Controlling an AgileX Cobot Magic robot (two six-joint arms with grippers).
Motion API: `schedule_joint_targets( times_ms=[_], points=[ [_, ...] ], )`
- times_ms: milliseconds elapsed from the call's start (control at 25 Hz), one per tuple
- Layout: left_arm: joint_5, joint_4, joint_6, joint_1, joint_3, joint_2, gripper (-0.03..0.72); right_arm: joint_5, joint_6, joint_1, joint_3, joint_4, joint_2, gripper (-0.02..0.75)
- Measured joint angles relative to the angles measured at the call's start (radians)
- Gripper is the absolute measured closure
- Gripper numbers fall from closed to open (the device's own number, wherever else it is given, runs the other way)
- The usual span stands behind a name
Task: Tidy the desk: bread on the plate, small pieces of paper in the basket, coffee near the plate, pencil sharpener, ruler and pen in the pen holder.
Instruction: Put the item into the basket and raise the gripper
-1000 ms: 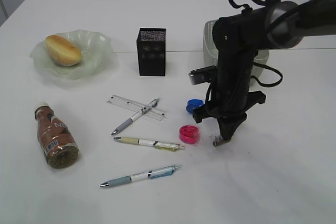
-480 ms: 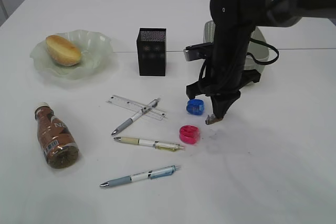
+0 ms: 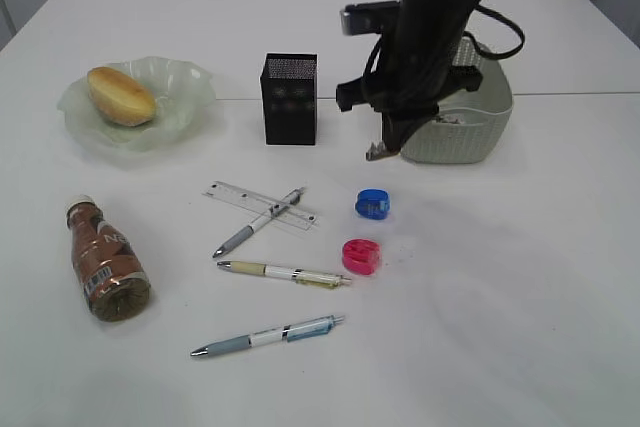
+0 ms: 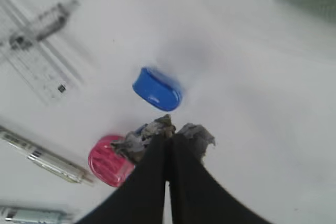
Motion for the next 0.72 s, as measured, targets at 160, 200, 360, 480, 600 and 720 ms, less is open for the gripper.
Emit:
schedule_joint_targets(
  times_ms=[160,200,360,480,600,720],
  points=[
    [0.000,0.000,0.000,0.000,0.000,0.000,0.272,0.004,0.023,-0.041,-0.090,0.003,0.000,0.753],
    [0.000,0.000,0.000,0.000,0.000,0.000,0.272,0.008,0.027,-0.053,-0.108,0.003,0.000,0.753],
    [0.000,0.000,0.000,0.000,0.000,0.000,0.272,0.016,0.046,-0.097,-0.180,0.003,0.000,0.753],
    [0.000,0.000,0.000,0.000,0.000,0.000,0.272,0.018,0.055,-0.135,-0.219,0.004,0.000,0.753],
    [0.000,0.000,0.000,0.000,0.000,0.000,0.272,0.022,0.059,-0.168,-0.235,0.004,0.000,0.753],
    [0.000,0.002,0.000,0.000,0.000,0.000,0.272,0.023,0.060,-0.195,-0.246,0.004,0.004,0.753]
  ],
)
